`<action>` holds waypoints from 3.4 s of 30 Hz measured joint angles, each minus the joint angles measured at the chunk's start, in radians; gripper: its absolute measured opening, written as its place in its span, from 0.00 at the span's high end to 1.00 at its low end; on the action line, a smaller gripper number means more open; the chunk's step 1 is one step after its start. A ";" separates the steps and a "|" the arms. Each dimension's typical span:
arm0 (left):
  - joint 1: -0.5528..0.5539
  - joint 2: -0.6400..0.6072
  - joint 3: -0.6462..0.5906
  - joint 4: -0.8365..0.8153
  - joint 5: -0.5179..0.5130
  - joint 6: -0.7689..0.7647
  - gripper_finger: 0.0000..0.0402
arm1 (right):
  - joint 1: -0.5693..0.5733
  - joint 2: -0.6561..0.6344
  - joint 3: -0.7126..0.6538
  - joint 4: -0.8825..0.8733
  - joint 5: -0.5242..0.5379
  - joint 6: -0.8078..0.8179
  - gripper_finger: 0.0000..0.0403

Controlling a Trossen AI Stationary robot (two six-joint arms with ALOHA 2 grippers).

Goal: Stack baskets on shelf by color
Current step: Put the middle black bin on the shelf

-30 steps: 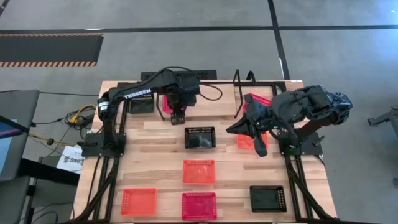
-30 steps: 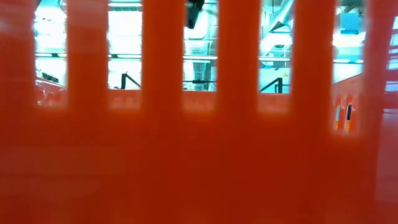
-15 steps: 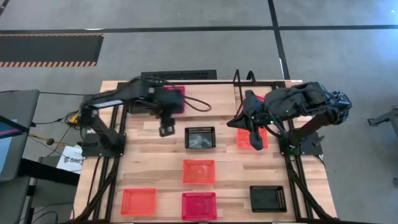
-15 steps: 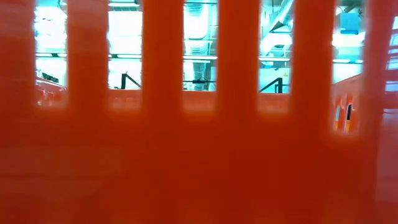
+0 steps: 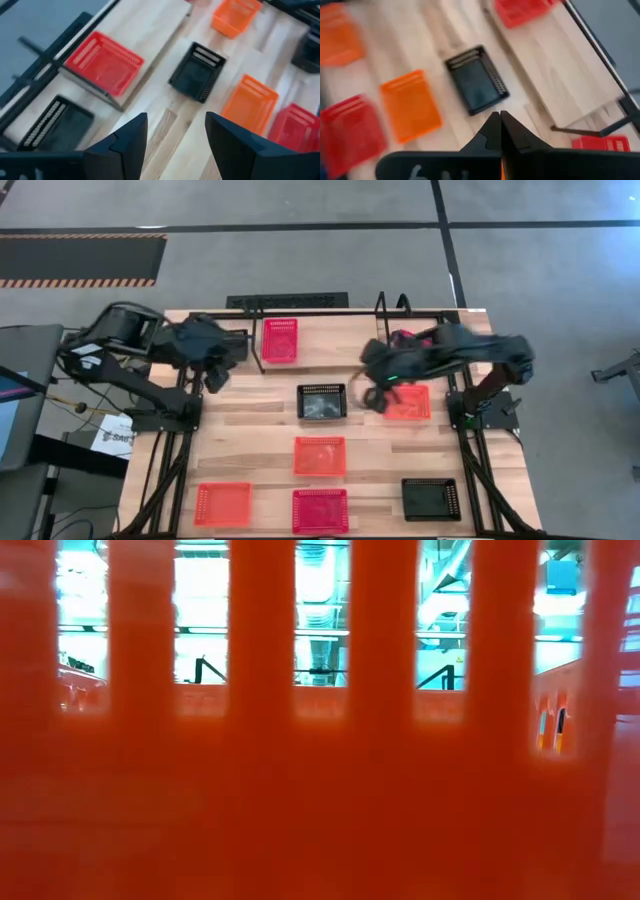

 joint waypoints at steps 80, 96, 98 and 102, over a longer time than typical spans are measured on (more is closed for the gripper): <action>-0.084 -0.080 -0.327 0.072 -0.072 -0.019 0.54 | -0.115 0.413 -0.461 0.400 -0.226 0.593 0.97; -0.084 -0.080 -0.327 0.072 -0.072 -0.021 0.54 | -0.279 0.025 -0.205 0.281 0.066 -0.049 0.99; -0.084 -0.080 -0.327 0.072 -0.072 -0.028 0.54 | -0.349 0.016 -0.164 0.289 0.011 -0.196 0.99; -0.084 -0.080 -0.327 0.072 -0.072 -0.047 0.54 | -0.512 0.029 -0.086 0.289 -0.180 -0.483 0.99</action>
